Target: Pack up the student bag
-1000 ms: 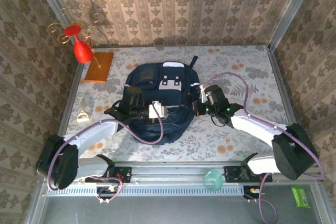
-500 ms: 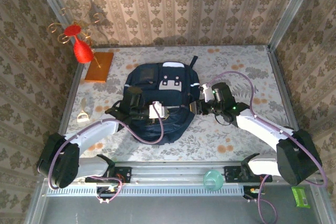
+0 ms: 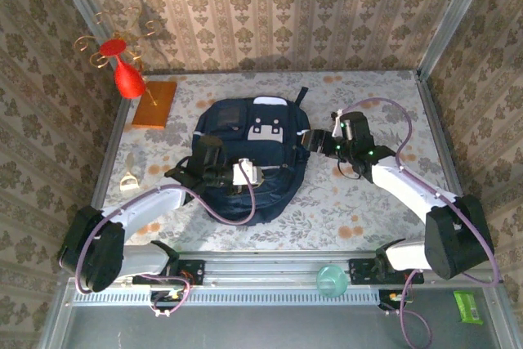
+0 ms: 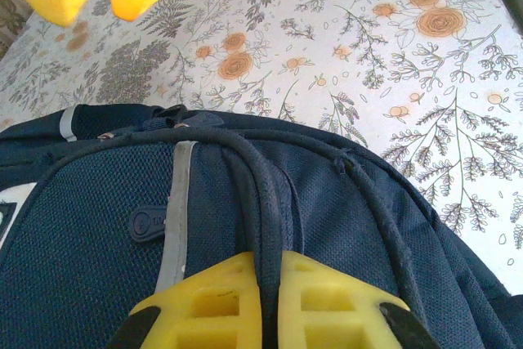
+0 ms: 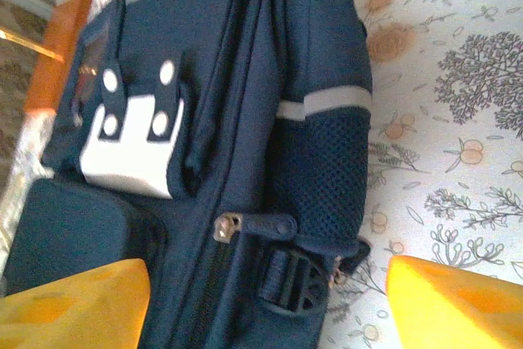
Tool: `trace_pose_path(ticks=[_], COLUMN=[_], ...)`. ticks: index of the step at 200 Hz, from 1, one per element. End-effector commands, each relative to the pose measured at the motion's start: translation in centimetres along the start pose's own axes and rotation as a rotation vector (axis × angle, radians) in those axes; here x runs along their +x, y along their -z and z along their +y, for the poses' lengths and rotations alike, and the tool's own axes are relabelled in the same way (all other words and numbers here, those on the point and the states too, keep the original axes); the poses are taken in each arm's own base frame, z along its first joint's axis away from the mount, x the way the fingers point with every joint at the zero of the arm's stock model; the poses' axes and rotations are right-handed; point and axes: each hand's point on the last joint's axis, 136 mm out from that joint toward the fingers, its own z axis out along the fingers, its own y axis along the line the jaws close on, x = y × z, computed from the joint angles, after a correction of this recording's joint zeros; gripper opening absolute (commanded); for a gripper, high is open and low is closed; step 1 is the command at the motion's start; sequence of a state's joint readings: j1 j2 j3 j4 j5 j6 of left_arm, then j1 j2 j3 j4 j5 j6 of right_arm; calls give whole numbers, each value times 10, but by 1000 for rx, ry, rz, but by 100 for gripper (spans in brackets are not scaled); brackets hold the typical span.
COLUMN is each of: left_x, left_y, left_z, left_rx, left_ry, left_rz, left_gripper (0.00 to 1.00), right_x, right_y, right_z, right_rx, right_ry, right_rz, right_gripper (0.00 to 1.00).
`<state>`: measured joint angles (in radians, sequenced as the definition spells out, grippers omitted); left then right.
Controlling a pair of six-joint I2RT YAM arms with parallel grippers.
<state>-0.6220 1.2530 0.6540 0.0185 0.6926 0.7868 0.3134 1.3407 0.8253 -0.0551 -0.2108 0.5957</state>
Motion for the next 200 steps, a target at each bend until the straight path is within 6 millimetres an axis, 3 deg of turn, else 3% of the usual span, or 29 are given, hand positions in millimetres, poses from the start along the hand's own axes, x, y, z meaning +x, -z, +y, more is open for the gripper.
trace_pose_path(ticks=[1,31,70,90,115,136,158,200], left_x=[-15,-14,-10,-10,-13,-13,-14,2], left_y=[0,-2,-4,-6,-10,-19,-30,-58], left_z=[-11,-11,-12,-12,-14,-14,-11,-6], left_rx=[45,46,53,57,71,89,108,132], left_ry=[-33,-33,-27,-28,-35,-37,-41,-32], left_rz=[-63,-57,-40,-36,-45,-52,-50,1], left_gripper=[2,2,2,2,2,2,3,7], right_x=[-13,-11,-7,-7,-9,-2,10,12], right_y=[-9,-50,-91,-102,-94,-99,-106,-96], right_z=[-3,15,40,7,-35,-45,-56,-95], right_rx=[4,-54,-124,51,204,199,205,210], right_ry=[-110,-146,-138,-107,-75,-83,-111,-265], right_rz=[-39,59,137,112,38,78,133,106], right_gripper=[82,88,84,80,77,71,54,45])
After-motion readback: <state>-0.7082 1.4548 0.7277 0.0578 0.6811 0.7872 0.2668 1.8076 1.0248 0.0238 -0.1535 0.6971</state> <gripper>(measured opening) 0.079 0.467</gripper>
